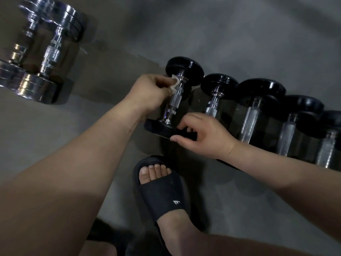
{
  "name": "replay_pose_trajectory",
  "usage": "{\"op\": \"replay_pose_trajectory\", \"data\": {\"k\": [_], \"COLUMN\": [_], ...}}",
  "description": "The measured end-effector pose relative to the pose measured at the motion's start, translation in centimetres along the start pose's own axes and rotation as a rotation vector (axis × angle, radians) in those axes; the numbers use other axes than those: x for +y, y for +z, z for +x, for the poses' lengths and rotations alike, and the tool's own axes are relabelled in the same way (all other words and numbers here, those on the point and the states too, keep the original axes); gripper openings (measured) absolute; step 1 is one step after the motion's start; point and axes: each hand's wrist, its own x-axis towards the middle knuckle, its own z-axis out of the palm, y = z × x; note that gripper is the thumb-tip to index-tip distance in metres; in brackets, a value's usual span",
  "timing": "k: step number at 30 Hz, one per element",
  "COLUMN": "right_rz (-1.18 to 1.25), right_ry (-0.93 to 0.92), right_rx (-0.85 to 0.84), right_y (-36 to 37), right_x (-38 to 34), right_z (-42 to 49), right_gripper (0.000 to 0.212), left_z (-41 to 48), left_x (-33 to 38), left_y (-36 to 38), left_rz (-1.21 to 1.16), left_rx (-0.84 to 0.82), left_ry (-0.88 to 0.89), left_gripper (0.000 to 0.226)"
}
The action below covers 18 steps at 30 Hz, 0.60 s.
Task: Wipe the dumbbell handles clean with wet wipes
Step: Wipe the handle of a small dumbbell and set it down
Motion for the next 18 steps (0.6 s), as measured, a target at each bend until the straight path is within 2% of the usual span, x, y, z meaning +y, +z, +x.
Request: {"op": "replay_pose_trajectory", "data": {"k": [2,7,10,13,15,18], "right_rz": [-0.002,-0.029,-0.005,-0.005,-0.011,-0.031], "right_ry": [-0.008,-0.032,-0.026,-0.026,-0.044,-0.049], "right_rx": [0.001,0.003,0.009,0.012,0.008,0.022], "right_y": [0.0,0.0,0.0,0.0,0.1,0.2], "right_x": [-0.1,-0.1,0.1,0.1,0.1,0.2], "right_z": [0.1,0.4,0.2,0.1,0.3,0.3], "right_gripper": [0.032,0.039,0.042,0.04,0.04,0.037], "left_z": [0.2,1.5,1.5,1.4,1.8,2.4], "left_x": [-0.2,1.0,2.5,2.6,1.7,0.1], "left_y": [0.2,2.9,4.7,5.1,4.2,2.9], "left_rz": [-0.014,0.026,0.232,0.252,0.111,-0.271], "left_rx": [0.061,0.323,0.379,0.411,0.345,0.157], "left_ry": [-0.013,-0.102,-0.051,-0.029,-0.119,-0.287], "left_gripper": [0.016,0.033,0.027,0.026,0.028,0.025]}}
